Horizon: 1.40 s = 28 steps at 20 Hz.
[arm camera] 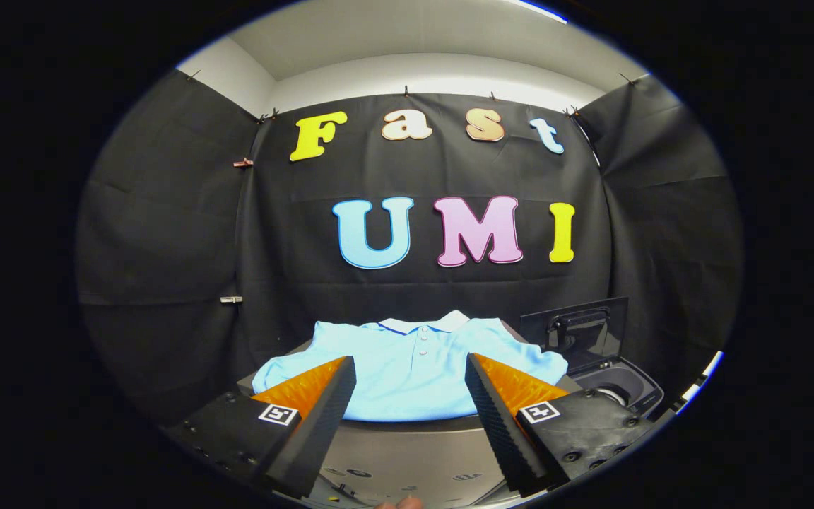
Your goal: Put the clothes into the washing machine and then close the washing machine lid.
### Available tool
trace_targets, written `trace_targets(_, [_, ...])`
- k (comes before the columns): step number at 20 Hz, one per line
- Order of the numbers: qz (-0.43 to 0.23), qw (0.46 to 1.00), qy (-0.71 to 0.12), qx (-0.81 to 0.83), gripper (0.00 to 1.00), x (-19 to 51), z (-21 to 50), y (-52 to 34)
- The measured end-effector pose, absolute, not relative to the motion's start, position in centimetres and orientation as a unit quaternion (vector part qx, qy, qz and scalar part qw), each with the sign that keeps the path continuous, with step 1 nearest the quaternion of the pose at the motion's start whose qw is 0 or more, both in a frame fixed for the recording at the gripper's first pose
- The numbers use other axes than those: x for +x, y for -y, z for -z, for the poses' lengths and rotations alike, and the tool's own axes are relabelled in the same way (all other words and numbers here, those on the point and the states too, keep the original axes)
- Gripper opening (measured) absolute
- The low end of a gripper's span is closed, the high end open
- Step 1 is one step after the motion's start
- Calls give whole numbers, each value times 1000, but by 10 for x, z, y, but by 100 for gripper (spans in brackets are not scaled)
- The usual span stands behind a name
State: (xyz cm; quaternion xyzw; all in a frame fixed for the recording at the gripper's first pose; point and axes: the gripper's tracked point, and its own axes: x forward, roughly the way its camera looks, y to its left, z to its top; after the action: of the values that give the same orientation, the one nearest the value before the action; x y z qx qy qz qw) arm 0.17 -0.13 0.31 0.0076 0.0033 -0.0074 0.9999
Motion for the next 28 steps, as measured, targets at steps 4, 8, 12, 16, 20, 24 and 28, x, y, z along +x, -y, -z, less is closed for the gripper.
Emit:
trace_targets(4, [-9, 1000, -11, 14, 98, 11, -11, -1])
trace_targets(8, [-2, 1000, -12, 11, 97, 30, -26, 3])
trace_targets(12, [9, 1000, -24, 10, 97, 55, -37, 7])
trace_targets(16, [10, 998, -57, -1, 97, 87, -40, 6])
trace_targets(20, [16, 994, -108, -8, 97, 118, -32, 9])
trace_targets(24, [17, 987, -158, -21, 98, 145, -19, 12])
trace_targets(28, [28, 976, -212, -28, 98, 170, 1, 21])
